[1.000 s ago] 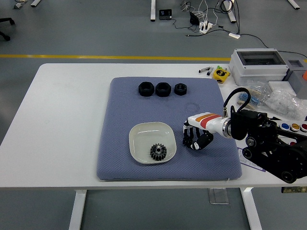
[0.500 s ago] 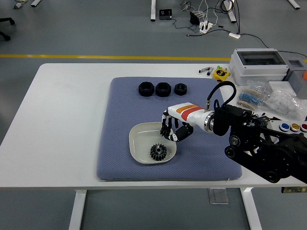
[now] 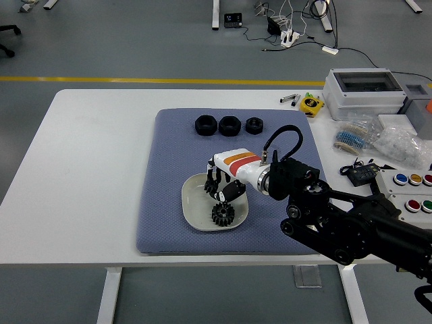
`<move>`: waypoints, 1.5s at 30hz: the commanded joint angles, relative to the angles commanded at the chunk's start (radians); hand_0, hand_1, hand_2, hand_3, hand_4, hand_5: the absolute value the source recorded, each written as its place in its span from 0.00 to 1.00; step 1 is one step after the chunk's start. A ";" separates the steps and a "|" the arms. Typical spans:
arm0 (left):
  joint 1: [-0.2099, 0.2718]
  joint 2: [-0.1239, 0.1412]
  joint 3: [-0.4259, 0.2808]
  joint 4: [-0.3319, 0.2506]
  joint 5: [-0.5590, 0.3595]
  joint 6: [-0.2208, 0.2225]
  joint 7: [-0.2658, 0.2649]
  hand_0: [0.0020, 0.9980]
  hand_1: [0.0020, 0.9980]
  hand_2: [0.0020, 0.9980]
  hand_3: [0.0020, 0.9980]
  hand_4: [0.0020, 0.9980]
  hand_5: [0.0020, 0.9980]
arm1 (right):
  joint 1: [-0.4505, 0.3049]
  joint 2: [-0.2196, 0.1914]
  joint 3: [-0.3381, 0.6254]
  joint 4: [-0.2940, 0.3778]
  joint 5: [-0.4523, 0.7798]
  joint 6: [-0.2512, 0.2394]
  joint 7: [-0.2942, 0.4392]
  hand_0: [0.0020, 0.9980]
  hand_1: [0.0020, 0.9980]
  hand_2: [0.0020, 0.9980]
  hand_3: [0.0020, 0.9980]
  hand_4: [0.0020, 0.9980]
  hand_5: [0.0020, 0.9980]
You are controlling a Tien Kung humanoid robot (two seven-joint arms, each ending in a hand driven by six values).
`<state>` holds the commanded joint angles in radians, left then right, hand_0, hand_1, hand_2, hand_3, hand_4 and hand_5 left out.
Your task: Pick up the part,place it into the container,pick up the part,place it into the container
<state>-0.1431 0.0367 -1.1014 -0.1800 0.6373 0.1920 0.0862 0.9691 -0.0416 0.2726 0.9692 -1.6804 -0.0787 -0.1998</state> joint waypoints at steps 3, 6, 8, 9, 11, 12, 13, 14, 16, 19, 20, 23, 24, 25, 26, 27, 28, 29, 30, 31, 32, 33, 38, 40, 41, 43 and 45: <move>0.000 0.000 -0.003 0.000 0.006 0.000 0.001 0.71 0.61 0.64 0.57 0.62 0.70 | -0.003 0.010 -0.002 -0.009 0.011 -0.008 0.004 0.45 0.56 0.67 0.82 0.98 0.33; 0.000 0.001 -0.005 0.000 0.007 0.001 0.002 0.71 0.61 0.64 0.57 0.62 0.70 | -0.008 0.012 0.000 -0.015 0.027 -0.026 0.011 0.45 0.56 0.67 0.82 0.98 0.33; 0.000 0.001 -0.006 0.000 0.008 0.001 0.002 0.71 0.61 0.64 0.57 0.62 0.70 | -0.009 0.012 0.000 -0.018 0.030 -0.031 0.014 0.45 0.58 0.69 0.92 1.00 0.37; 0.000 0.001 -0.006 0.000 0.008 0.001 0.002 0.71 0.61 0.64 0.57 0.62 0.70 | -0.009 0.012 0.000 -0.019 0.032 -0.034 0.015 0.45 0.58 0.69 0.92 1.00 0.37; 0.000 0.000 -0.006 0.000 0.008 0.002 0.002 0.71 0.61 0.64 0.57 0.62 0.70 | -0.011 0.010 0.005 -0.018 0.035 -0.045 0.023 0.45 0.58 0.69 0.92 1.00 0.37; 0.000 0.000 -0.007 0.000 0.009 0.002 0.002 0.71 0.61 0.64 0.57 0.62 0.70 | -0.011 0.008 0.008 -0.016 0.035 -0.049 0.026 0.45 0.58 0.69 0.92 1.00 0.37; 0.000 0.000 -0.007 0.000 0.009 0.002 0.002 0.71 0.61 0.64 0.57 0.62 0.70 | -0.011 0.006 0.011 -0.014 0.036 -0.054 0.028 0.45 0.58 0.69 0.92 1.00 0.37; 0.000 -0.001 -0.007 0.000 0.010 0.002 0.002 0.71 0.61 0.64 0.57 0.62 0.70 | -0.011 0.003 0.017 -0.011 0.037 -0.063 0.032 0.44 0.57 0.70 0.92 1.00 0.38; 0.000 -0.001 -0.007 0.000 0.010 0.002 0.002 0.71 0.61 0.64 0.57 0.62 0.70 | -0.012 -0.002 0.029 -0.006 0.040 -0.079 0.040 0.44 0.57 0.70 0.92 1.00 0.38; 0.000 -0.001 -0.008 0.000 0.010 0.002 0.001 0.71 0.61 0.64 0.57 0.62 0.70 | -0.019 -0.014 0.072 -0.001 0.059 -0.124 0.058 0.44 0.57 0.70 0.92 1.00 0.38; 0.000 -0.001 -0.009 0.000 0.011 0.002 0.001 0.71 0.61 0.64 0.57 0.62 0.70 | -0.021 -0.019 0.086 0.001 0.068 -0.137 0.062 0.41 0.56 0.68 0.91 1.00 0.39; 0.000 -0.001 -0.011 0.000 0.009 0.002 0.000 0.71 0.61 0.64 0.57 0.62 0.70 | -0.029 -0.045 0.138 0.010 0.112 -0.179 0.077 0.41 0.56 0.68 0.91 1.00 0.39; 0.000 -0.001 -0.010 0.000 0.008 0.003 0.000 0.71 0.61 0.64 0.57 0.62 0.70 | -0.033 -0.056 0.153 0.014 0.136 -0.190 0.083 0.41 0.56 0.68 0.91 1.00 0.39; 0.000 -0.001 -0.010 0.000 0.006 0.003 -0.001 0.71 0.61 0.64 0.57 0.62 0.70 | -0.036 -0.064 0.164 0.016 0.168 -0.198 0.089 0.41 0.56 0.68 0.91 1.00 0.39; 0.000 -0.001 -0.007 0.000 0.003 0.003 -0.001 0.71 0.61 0.64 0.57 0.62 0.70 | -0.044 -0.079 0.186 0.017 0.211 -0.209 0.105 0.42 0.56 0.68 0.85 0.99 0.38; 0.000 -0.002 -0.006 0.000 0.002 0.003 -0.001 0.71 0.61 0.64 0.57 0.62 0.70 | -0.050 -0.087 0.200 0.016 0.250 -0.212 0.117 0.42 0.56 0.68 0.85 0.99 0.38; 0.000 -0.002 -0.006 0.000 0.002 0.004 0.000 0.71 0.61 0.64 0.57 0.62 0.70 | -0.056 -0.094 0.213 0.014 0.295 -0.209 0.130 0.42 0.56 0.68 0.85 0.99 0.38; 0.000 -0.002 -0.006 0.000 0.004 0.004 0.000 0.71 0.61 0.64 0.57 0.62 0.70 | -0.061 -0.099 0.223 0.013 0.334 -0.202 0.142 0.42 0.56 0.68 0.85 0.99 0.38; 0.001 -0.003 -0.007 0.000 0.007 0.004 0.000 0.71 0.61 0.64 0.57 0.62 0.70 | -0.071 -0.109 0.236 0.012 0.373 -0.188 0.164 0.42 0.56 0.68 0.85 0.99 0.38; 0.001 -0.003 -0.008 0.000 0.008 0.004 0.001 0.71 0.61 0.64 0.57 0.62 0.70 | -0.079 -0.117 0.249 0.014 0.419 -0.180 0.182 0.42 0.56 0.68 0.85 0.99 0.38; 0.002 -0.004 -0.008 0.000 0.010 0.003 0.001 0.71 0.61 0.64 0.57 0.62 0.70 | -0.089 -0.126 0.265 0.018 0.464 -0.174 0.204 0.48 0.59 0.70 0.84 0.93 0.55; 0.002 -0.004 -0.008 0.000 0.010 0.003 0.001 0.71 0.61 0.64 0.57 0.62 0.70 | -0.097 -0.133 0.277 0.023 0.503 -0.170 0.220 0.48 0.59 0.70 0.84 0.93 0.55; 0.007 -0.006 0.007 0.000 -0.012 0.003 -0.005 0.71 0.62 0.64 0.57 0.62 0.70 | -0.160 -0.187 0.370 0.097 0.713 -0.124 0.316 0.64 0.69 0.77 0.85 0.98 0.63; 0.008 -0.007 0.010 0.000 -0.017 0.004 -0.007 0.71 0.62 0.64 0.57 0.62 0.70 | -0.189 -0.209 0.409 0.135 0.791 -0.116 0.341 0.64 0.69 0.77 0.85 0.98 0.63; 0.008 -0.006 0.011 0.000 -0.018 0.003 -0.008 0.71 0.62 0.64 0.57 0.62 0.70 | -0.208 -0.222 0.431 0.159 0.836 -0.115 0.358 0.64 0.69 0.77 0.85 0.98 0.63; 0.009 -0.007 0.011 0.000 -0.016 0.003 -0.008 0.71 0.62 0.64 0.57 0.62 0.70 | -0.243 -0.245 0.469 0.202 0.921 -0.118 0.389 0.64 0.69 0.77 0.85 0.98 0.63; 0.010 -0.007 0.009 0.000 -0.014 0.004 -0.008 0.71 0.63 0.64 0.57 0.62 0.70 | -0.279 -0.268 0.504 0.243 1.005 -0.116 0.415 0.69 0.72 0.80 0.87 1.00 0.65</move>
<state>-0.1333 0.0292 -1.0923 -0.1800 0.6230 0.1957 0.0783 0.6900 -0.3093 0.7768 1.2120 -0.6752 -0.1952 0.2155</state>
